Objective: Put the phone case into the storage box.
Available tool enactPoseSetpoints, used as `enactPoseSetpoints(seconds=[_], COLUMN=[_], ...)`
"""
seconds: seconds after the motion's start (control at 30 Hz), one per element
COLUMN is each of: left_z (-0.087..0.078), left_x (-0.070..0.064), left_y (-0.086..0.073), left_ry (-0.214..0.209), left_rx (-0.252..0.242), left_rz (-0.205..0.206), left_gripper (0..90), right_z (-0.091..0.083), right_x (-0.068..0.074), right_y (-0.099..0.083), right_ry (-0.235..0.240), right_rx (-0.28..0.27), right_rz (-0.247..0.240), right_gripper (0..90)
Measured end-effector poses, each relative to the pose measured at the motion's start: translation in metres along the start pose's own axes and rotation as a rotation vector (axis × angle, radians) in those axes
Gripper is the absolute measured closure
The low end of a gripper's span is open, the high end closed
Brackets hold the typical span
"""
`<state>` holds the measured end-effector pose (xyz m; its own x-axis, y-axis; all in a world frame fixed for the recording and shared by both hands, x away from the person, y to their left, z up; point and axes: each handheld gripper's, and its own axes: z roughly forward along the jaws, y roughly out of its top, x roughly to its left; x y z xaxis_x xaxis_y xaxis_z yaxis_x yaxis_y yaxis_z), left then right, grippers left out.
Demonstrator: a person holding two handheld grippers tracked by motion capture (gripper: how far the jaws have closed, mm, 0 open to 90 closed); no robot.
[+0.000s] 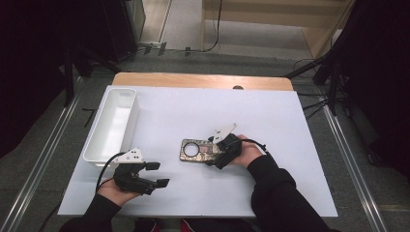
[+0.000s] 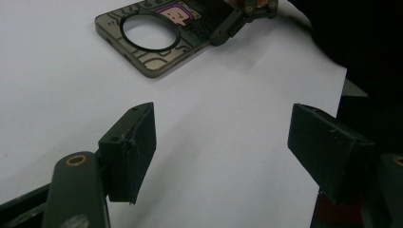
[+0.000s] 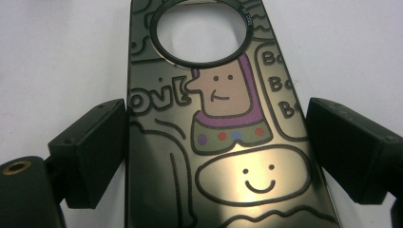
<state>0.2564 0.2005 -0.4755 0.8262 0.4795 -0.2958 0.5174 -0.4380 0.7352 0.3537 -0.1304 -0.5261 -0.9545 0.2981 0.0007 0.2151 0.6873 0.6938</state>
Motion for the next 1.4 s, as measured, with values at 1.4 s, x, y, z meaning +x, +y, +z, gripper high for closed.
enactPoseSetpoints(seconds=[1.4], left_z=[-0.0022], left_x=[0.0015], left_y=[0.0006], left_ry=[0.004], left_rx=[-0.012], left_rz=[-0.007], left_gripper=[24.3], right_z=[-0.0095], right_x=[-0.002], right_y=[0.0045], right_ry=[0.018], right_rx=[-0.014], right_rz=[0.036], right_gripper=[10.7])
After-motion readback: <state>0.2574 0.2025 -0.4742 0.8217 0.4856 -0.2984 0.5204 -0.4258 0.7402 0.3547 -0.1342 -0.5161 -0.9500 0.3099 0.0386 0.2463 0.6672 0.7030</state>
